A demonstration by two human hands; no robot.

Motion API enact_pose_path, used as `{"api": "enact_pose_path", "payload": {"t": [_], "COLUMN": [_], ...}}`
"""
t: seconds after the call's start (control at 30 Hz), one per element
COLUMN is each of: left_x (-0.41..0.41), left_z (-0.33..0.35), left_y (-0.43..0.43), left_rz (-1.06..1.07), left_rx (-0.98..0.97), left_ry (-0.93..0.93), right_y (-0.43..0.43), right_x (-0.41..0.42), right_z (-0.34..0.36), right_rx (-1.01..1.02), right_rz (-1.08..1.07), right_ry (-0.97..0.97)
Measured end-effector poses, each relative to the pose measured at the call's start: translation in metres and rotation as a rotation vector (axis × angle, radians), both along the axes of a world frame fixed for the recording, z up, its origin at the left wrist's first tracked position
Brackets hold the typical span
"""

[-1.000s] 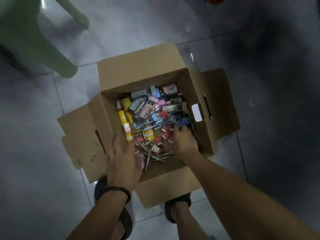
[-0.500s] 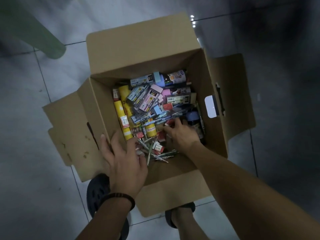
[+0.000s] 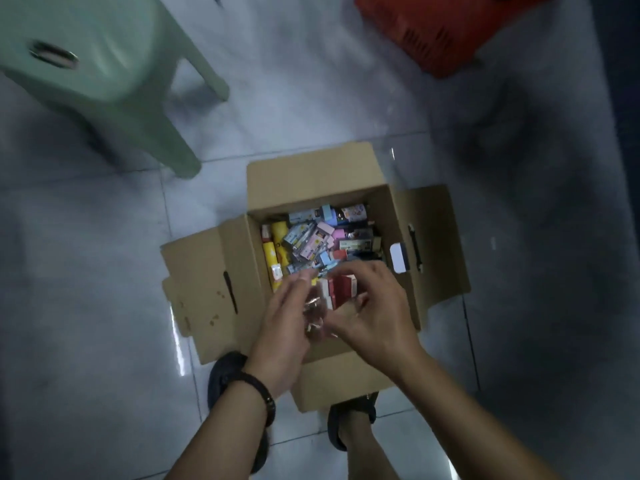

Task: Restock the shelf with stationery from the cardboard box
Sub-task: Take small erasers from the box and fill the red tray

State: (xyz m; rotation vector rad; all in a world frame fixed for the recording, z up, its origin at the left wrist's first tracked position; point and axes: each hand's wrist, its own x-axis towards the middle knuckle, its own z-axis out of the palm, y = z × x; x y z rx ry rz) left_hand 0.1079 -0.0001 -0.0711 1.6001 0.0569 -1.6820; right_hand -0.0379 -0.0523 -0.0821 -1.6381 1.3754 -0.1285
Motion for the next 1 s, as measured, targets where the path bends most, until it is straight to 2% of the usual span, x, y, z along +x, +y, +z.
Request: {"api": "enact_pose_path", "payload": {"t": [0.03,0.1,0.2,0.3,0.4,0.57,0.73,0.87,1.0], "left_x": [0.005,0.016,0.04,0.065,0.088,0.12,0.148,0.186,0.226], "left_z": [0.03,0.09,0.171,0.25,0.333,0.47,0.578,0.644,0.695], "left_y": [-0.003,-0.005,0.004,0.016,0.035,0.098,0.178,0.257,0.357], "left_rz": [0.017,0.015,0.0,0.022,0.164,0.456,0.682,0.861,0.998], "left_rx": [-0.023,-0.071,-0.122,-0.145,-0.16,-0.203,-0.26,-0.278,-0.361], "left_ry": [0.092,0.129,-0.017,-0.097,-0.124,-0.214,-0.248,-0.285,-0.414], "right_y": [0.0,0.0,0.0,-0.002,-0.005,0.018,0.074,0.146,0.235], "right_x": [0.009,0.025,0.048,0.067,0.092,0.147,0.221,0.287,0.342], "right_z": [0.032,0.093,0.176,0.249,0.329,0.481,0.595,0.659,0.712], "right_rx": [-0.024,-0.089,-0.113,-0.063,0.023,0.192,0.291,0.22,0.164], "right_rz": [-0.001,0.009,0.045,-0.03,-0.075,-0.026,0.202,0.484,0.714], "right_ry": [-0.019,-0.048,-0.08,-0.188,-0.316,-0.618,-0.709,-0.748,-0.757]}}
